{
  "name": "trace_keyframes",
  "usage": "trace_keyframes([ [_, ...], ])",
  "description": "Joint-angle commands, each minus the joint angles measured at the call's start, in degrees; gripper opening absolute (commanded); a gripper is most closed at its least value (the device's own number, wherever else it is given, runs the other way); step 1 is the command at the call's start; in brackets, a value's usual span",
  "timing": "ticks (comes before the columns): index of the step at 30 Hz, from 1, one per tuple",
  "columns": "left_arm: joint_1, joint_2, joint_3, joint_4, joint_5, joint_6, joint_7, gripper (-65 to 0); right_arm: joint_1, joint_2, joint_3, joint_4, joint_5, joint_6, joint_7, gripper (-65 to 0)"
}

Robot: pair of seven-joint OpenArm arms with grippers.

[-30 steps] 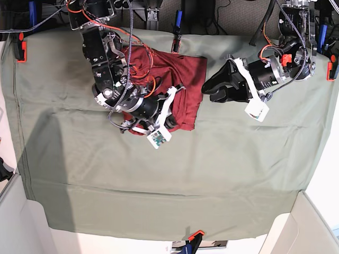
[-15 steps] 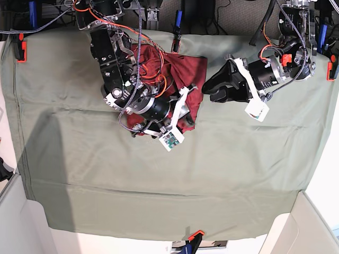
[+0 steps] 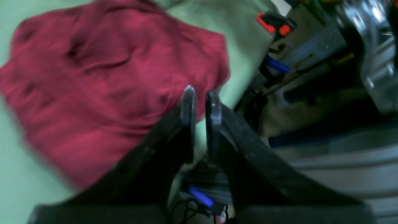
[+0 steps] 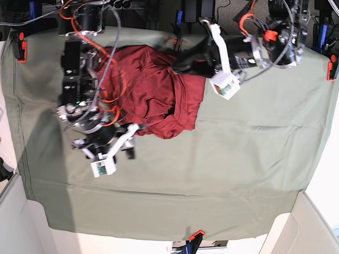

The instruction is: Fold the T-shirt properly

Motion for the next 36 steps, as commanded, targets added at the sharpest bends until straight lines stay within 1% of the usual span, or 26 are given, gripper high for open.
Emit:
trace_keyframes([
  [1, -0.2, -0.17, 1.75, 0.96, 0.98, -0.43, -2.05, -59.6, 0.98, 0.72, 1.18, 1.14, 1.36, -0.17, 1.27, -44.8],
  [3, -0.22, 0.33, 6.08, 0.94, 5.75, -0.43, -4.24, -59.6, 0.79, 2.43, 3.19, 1.07, 1.99, -0.15, 0.5, -61.5],
  [4, -0.33, 0.74, 8.37, 0.94, 8.28, -0.43, -5.03, -59.6, 0.68, 3.21, 3.91, 0.9, 2.1, -0.13, -0.24, -65.0],
  [6, -0.66, 2.01, 12.7, 0.9, 13.49, -0.43, -6.64, -59.6, 0.55, 4.79, 4.52, 0.22, 2.93, -0.11, -1.4, -65.0],
  [8, -0.66, 3.82, 16.11, 0.72, 19.32, -0.43, -9.53, -59.6, 0.04, 6.01, 4.57, -0.39, 3.48, -0.11, -1.42, -65.0],
  [11, -1.14, 6.67, 19.17, -0.68, 26.12, -0.43, -12.22, -59.6, -1.07, 6.01, 4.57, -0.5, 3.52, 0.13, -1.4, -65.0],
  [15, -4.74, 9.77, 19.96, -5.75, 30.4, -0.43, -12.94, -59.6, -1.4, 5.81, 4.55, -0.5, 5.25, 0.52, -1.51, -65.0],
  [19, -8.98, 10.43, 19.96, -11.93, 31.3, -0.43, -13.16, -59.6, -1.4, 5.84, 4.55, -0.5, 5.2, 0.52, -1.73, -65.0],
  [22, -11.02, 9.75, 19.85, -15.34, 32.72, -0.43, -13.09, -59.7, -1.4, 5.86, 4.55, -0.5, 5.18, 0.52, -1.73, -65.0],
  [23, -11.3, 8.92, 19.85, -15.78, 33.27, -0.43, -13.11, -59.7, -1.4, 5.86, 4.55, -0.5, 5.18, 0.52, -1.73, -65.0],
  [26, -11.17, 5.29, 19.87, -15.82, 33.4, -0.43, -13.11, -63.8, -1.38, 5.86, 4.55, -0.5, 5.18, 0.52, -1.68, -65.0],
  [30, -10.93, -0.04, 19.85, -15.82, 33.35, -0.43, -13.16, -63.7, -1.38, 6.03, 4.55, -0.5, 5.18, 0.52, -1.68, -65.0],
  [32, -10.95, -2.14, 19.63, -15.82, 33.35, -0.43, -13.38, -63.7, -1.4, 6.01, 4.55, -0.5, 5.18, 0.59, -1.66, -65.0],
  [34, -10.93, -3.34, 18.91, -15.82, 32.44, -0.43, -13.57, -63.7, -1.38, 6.01, 4.55, -0.5, 5.2, 1.42, -1.66, -65.0],
  [36, -10.93, -3.67, 17.51, -15.8, 31.01, -0.43, -13.57, -63.7, -1.38, 6.01, 4.55, -0.5, 5.22, 1.86, -1.66, -65.0],
])
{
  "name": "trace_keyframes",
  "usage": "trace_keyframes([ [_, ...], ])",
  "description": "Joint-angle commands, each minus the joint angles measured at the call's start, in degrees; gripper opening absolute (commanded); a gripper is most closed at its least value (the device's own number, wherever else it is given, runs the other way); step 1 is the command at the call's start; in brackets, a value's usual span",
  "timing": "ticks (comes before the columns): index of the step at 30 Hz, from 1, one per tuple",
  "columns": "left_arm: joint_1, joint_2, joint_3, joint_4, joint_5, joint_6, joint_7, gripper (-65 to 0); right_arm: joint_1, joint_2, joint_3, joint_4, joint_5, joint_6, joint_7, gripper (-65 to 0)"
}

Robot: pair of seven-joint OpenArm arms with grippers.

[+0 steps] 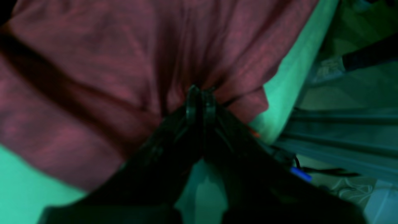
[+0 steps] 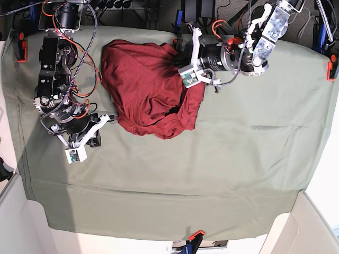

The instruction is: Fold the T-shirt properly

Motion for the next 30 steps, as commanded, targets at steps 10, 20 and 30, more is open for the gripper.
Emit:
trace_keyframes([
  [10, -0.26, -1.29, -4.31, 0.92, -6.99, -0.32, 1.42, -63.7, 1.36, 0.13, 0.02, -0.81, 1.99, 2.01, 5.33, -65.0],
  [20, 0.55, -3.8, -4.31, 6.97, -14.62, -0.32, 5.49, -63.7, 4.0, 0.13, -0.07, -8.96, 4.66, 5.16, 7.15, -65.0],
  [30, 1.88, -8.02, -4.31, 11.08, -19.82, -0.32, 8.2, -63.7, 4.44, 0.15, -0.07, -9.27, 4.96, 5.18, 7.13, -65.0],
])
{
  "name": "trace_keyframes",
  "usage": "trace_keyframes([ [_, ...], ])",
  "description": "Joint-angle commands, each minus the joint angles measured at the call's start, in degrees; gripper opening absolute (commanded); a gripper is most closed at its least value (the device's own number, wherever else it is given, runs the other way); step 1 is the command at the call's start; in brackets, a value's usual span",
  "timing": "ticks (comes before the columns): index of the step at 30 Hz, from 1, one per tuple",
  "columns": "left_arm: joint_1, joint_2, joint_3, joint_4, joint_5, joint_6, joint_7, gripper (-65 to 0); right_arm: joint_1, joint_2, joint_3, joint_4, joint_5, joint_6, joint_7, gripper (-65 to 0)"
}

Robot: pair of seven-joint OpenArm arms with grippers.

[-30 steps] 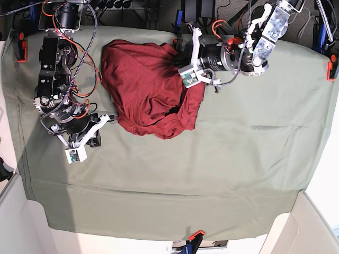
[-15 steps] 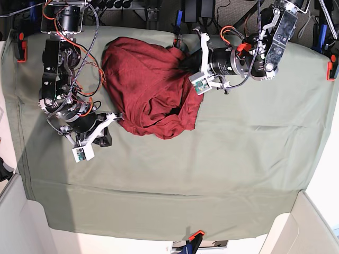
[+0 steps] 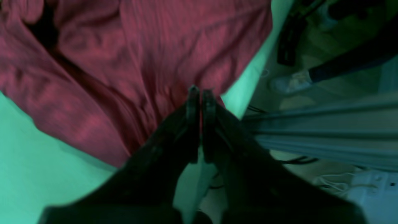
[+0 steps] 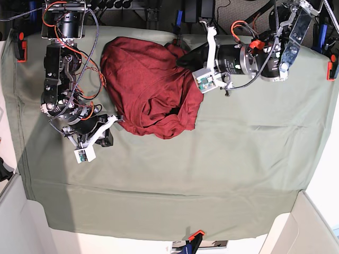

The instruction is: Fold the T-shirt properly

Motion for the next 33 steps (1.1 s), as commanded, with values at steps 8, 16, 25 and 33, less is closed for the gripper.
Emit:
trace_keyframes([
  [8, 2.16, -1.4, -0.37, -2.64, 1.92, -0.3, -6.88, -63.7, 1.81, -0.11, -0.02, 0.9, 4.42, 1.9, 1.53, -65.0],
  [16, 2.01, 1.09, -0.37, -10.45, 9.22, -0.3, -11.02, -63.7, 2.19, -0.33, -0.76, 0.9, 5.44, 2.8, -0.02, -65.0],
  [25, -0.79, 1.11, -0.37, -17.62, 15.52, -0.3, -15.21, -63.7, 2.19, -0.33, -0.76, 0.9, 6.71, 2.82, -0.24, -65.0],
  [33, -10.14, 4.42, -0.37, -26.53, 17.25, -0.3, -15.93, -63.7, 2.19, -0.33, -0.76, 0.9, 6.75, 2.82, -1.36, -65.0],
])
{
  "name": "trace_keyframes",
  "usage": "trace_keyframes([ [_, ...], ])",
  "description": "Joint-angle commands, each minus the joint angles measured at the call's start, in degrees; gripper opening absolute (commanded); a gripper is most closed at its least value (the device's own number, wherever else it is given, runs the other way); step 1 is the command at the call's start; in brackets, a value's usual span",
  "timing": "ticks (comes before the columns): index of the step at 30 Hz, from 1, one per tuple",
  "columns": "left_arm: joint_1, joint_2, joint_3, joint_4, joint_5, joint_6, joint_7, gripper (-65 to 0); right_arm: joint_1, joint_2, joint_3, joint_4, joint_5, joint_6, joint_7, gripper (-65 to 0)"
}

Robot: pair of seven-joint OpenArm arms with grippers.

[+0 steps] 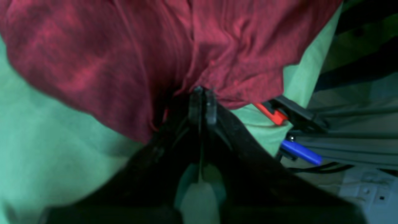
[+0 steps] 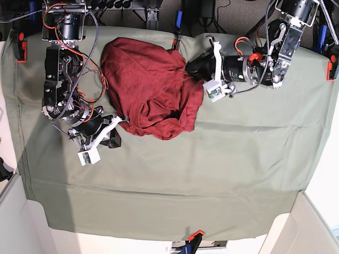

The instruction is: Fold the T-shirt properly

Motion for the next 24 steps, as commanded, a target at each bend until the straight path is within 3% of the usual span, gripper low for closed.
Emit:
trace_keyframes([
  [1, -3.02, 0.48, -0.76, -1.2, 5.11, 7.11, -0.26, -63.7, 1.38, 0.0, -0.04, 0.92, 0.94, 0.55, 1.25, -65.0],
  [9, -11.04, 1.53, -0.76, -4.85, 5.05, 7.11, 1.03, -63.7, 1.4, 0.02, -0.04, 0.92, 0.9, 0.55, 1.11, -65.0],
  [13, -12.28, 0.9, -0.76, -4.83, -0.98, 7.11, 5.42, -63.7, 1.27, 0.02, -0.04, 0.92, 0.87, 0.55, 1.09, -65.0],
  [24, -12.66, 0.9, -0.76, -5.27, 3.63, 7.11, 3.56, -63.7, 1.49, 0.17, -0.04, 0.92, 0.35, 0.55, 1.31, -65.0],
])
